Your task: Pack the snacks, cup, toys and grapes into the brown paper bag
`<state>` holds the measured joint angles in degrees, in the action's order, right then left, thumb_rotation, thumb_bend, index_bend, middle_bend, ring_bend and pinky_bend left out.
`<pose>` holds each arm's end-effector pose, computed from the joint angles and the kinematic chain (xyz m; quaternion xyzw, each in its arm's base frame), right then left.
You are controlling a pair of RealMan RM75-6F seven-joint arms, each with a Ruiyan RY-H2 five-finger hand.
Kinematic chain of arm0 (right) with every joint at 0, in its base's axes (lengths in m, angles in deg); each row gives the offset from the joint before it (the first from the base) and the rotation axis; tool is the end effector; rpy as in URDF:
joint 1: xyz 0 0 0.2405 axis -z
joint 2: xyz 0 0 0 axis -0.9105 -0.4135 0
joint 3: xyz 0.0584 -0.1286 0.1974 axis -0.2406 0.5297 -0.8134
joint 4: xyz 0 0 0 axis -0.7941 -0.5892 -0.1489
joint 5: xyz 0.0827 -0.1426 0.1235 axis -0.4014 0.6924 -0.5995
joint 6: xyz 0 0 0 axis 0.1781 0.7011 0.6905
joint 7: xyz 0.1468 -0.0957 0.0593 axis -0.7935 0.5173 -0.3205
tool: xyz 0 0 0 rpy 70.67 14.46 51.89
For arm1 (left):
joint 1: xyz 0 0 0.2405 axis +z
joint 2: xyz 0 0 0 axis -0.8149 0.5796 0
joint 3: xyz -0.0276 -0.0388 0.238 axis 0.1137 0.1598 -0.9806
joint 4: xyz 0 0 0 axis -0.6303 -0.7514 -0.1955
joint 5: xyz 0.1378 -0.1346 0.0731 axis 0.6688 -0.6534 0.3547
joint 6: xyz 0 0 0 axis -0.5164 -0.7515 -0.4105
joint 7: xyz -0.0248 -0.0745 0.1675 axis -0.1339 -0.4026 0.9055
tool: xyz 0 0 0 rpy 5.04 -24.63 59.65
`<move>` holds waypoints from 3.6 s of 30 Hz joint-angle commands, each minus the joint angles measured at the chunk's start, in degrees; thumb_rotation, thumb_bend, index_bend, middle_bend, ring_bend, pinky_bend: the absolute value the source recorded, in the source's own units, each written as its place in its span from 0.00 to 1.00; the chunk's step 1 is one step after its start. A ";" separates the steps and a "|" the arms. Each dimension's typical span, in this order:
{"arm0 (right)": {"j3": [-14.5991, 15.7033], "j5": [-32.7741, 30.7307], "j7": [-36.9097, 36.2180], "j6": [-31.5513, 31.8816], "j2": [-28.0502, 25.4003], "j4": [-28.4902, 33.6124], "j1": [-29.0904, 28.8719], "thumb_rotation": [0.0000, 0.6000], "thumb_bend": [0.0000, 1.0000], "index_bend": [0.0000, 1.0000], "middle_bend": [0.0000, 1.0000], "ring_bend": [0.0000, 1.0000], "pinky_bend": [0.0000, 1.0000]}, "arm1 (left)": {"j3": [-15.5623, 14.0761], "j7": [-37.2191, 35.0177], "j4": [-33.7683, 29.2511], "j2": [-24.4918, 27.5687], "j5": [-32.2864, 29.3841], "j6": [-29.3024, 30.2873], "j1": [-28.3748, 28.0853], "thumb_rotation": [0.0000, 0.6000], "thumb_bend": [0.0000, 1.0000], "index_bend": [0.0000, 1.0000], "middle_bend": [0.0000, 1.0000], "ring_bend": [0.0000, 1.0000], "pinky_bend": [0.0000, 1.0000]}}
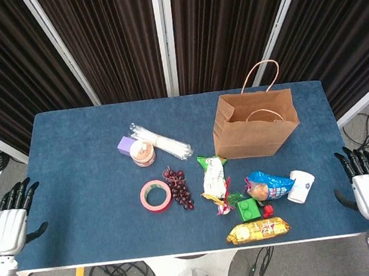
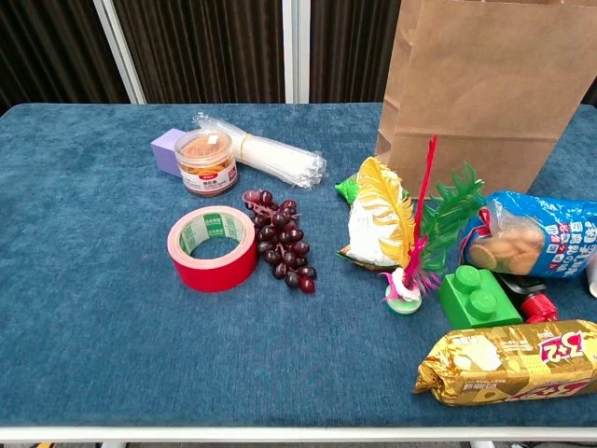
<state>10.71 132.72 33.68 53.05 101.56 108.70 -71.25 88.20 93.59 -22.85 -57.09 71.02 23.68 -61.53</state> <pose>-0.3039 -0.2296 0.1490 0.6068 -0.3694 0.3536 0.6086 -0.2918 0.2306 0.1332 -0.6165 -0.3626 -0.3664 0.5952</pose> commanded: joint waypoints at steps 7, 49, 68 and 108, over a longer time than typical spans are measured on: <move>-0.02 -0.41 0.55 -0.06 -0.13 0.24 0.11 1.00 0.18 0.10 0.03 0.00 0.00 | -0.45 -0.60 0.08 -0.14 -0.02 -0.10 0.33 1.00 0.23 0.14 0.13 0.03 0.17; -1.81 -28.14 39.13 -20.64 5.48 21.17 -18.98 1.00 0.12 0.02 0.04 0.00 0.00 | -0.45 -4.85 3.39 -0.17 -0.96 -0.58 0.94 1.00 0.23 0.14 0.13 0.03 0.17; -1.07 -39.12 45.81 -15.16 15.90 16.12 -25.54 1.00 0.14 0.03 0.11 0.01 0.11 | -0.63 -6.81 5.93 -0.67 -1.45 -1.12 1.31 1.00 0.23 0.14 0.13 0.03 0.17; -11.03 -30.05 43.64 -6.35 -0.47 37.13 -31.45 1.00 0.29 0.66 0.56 0.58 0.75 | -0.58 -6.56 4.71 -0.59 -0.55 -1.68 0.65 1.00 0.23 0.14 0.13 0.03 0.17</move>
<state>3.78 103.00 76.03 45.10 105.21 140.70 -100.75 87.62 87.03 -18.15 -57.68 70.47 22.00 -60.88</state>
